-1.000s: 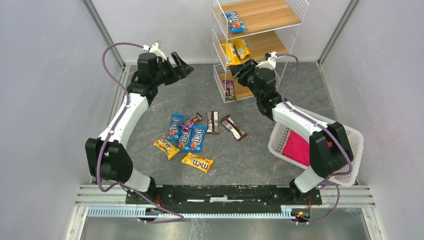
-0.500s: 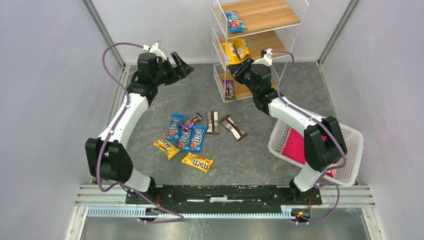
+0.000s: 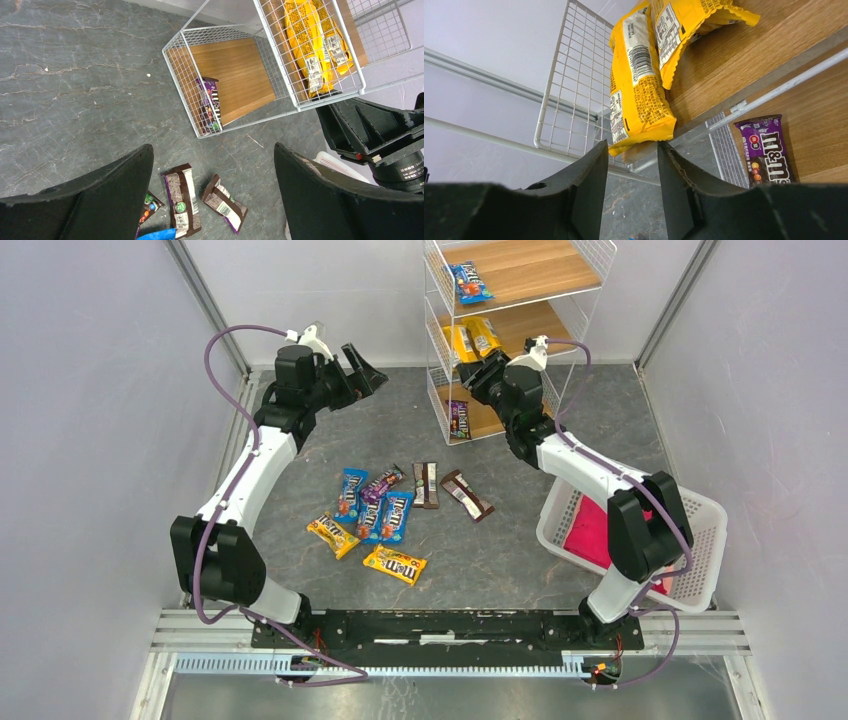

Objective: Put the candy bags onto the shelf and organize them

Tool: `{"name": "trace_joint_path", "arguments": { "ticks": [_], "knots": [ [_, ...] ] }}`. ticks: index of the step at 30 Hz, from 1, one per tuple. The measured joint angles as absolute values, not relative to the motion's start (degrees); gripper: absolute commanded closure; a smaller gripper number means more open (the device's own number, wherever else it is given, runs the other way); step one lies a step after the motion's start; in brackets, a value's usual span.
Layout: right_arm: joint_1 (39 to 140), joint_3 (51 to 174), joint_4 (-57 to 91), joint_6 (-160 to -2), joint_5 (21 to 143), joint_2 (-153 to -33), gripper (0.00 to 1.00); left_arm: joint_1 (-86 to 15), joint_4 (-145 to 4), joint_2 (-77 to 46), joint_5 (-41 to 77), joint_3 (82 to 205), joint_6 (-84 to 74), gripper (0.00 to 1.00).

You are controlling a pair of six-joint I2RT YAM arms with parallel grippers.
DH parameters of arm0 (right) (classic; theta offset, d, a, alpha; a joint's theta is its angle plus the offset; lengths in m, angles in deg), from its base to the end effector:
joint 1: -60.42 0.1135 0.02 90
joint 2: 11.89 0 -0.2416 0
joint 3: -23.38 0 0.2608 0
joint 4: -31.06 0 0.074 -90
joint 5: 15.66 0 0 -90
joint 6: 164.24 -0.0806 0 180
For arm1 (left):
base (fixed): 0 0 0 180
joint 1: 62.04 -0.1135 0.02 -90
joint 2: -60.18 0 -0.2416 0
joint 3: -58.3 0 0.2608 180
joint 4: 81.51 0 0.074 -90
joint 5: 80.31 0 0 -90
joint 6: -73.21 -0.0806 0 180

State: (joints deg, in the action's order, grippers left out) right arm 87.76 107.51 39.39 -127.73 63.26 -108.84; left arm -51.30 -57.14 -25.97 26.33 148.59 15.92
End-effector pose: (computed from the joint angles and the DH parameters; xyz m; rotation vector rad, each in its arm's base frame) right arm 0.4123 0.1957 0.2835 0.5401 1.6427 0.9052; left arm 0.3944 -0.0983 0.3211 -0.1790 1.9809 -0.7795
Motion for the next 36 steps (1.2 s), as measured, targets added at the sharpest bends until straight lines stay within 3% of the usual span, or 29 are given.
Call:
{"name": "trace_joint_path", "arguments": {
  "ticks": [36],
  "knots": [
    [86.5, 102.4, 38.8, -130.4, 63.0, -106.7, 0.38, -51.3, -57.1, -26.0, 26.6, 148.6, 15.9, 0.05]
  ]
}}
